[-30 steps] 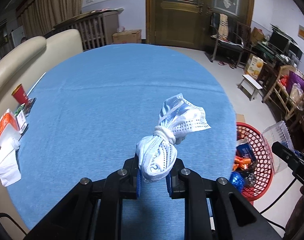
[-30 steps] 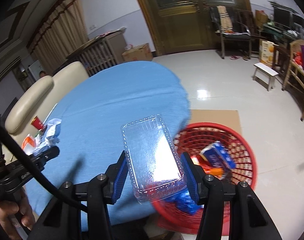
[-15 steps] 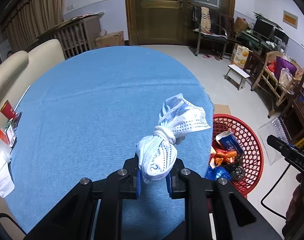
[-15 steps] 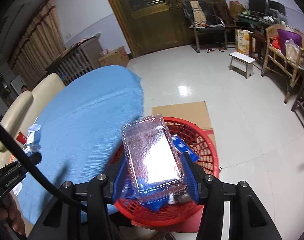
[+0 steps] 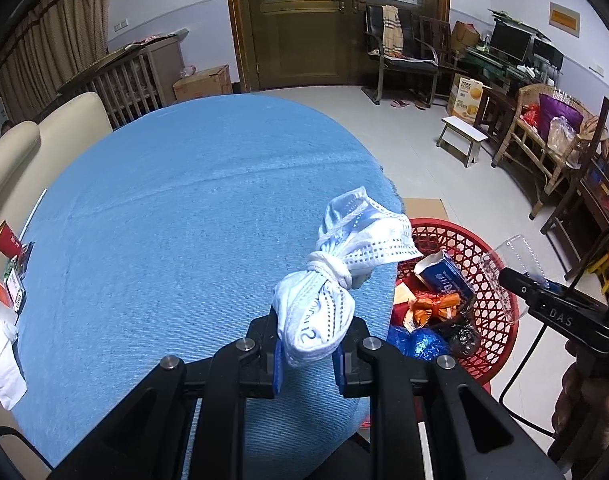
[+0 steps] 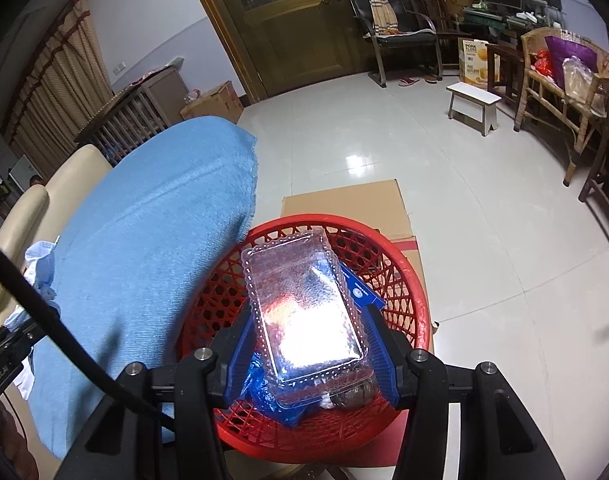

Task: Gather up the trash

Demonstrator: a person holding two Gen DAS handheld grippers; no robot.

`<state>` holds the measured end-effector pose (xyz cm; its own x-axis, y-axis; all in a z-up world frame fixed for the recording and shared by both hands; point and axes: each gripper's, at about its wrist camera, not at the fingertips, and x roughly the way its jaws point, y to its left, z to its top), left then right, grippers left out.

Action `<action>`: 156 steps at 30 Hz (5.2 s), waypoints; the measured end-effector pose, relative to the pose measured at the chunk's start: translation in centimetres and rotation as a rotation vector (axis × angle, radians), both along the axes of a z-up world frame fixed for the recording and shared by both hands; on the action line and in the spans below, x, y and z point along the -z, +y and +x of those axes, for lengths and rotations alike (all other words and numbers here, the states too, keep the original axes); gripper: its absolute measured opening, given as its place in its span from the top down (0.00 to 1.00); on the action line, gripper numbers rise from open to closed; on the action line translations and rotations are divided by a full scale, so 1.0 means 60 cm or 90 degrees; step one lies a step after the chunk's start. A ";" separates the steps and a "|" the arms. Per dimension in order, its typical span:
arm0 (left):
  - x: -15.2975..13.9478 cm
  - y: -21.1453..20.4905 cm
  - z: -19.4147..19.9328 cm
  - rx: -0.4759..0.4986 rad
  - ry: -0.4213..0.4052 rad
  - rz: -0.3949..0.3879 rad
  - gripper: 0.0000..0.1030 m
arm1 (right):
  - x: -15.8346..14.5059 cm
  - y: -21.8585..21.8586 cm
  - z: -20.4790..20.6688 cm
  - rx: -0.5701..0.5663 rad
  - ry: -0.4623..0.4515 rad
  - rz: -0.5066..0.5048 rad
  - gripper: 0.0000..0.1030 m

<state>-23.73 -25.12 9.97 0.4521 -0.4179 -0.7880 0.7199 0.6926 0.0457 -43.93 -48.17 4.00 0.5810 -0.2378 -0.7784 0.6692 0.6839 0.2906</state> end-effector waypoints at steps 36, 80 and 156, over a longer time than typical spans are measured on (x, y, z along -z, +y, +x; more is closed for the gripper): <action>0.013 -0.112 -0.065 0.106 0.008 0.032 0.80 | -0.064 -0.057 -0.084 0.091 -0.066 0.008 0.26; 0.022 -0.135 -0.049 0.116 0.034 0.018 0.23 | -0.119 -0.042 -0.090 0.135 -0.118 -0.025 0.22; -0.004 0.094 0.008 0.061 0.004 -0.089 0.16 | -0.086 0.215 0.018 0.066 -0.006 -0.152 0.21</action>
<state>-23.25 -19.48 10.21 0.3995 -0.5645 -0.7223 0.7830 0.6199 -0.0513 -42.82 -35.30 9.15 0.5505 -0.4732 -0.6877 0.7376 0.6615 0.1353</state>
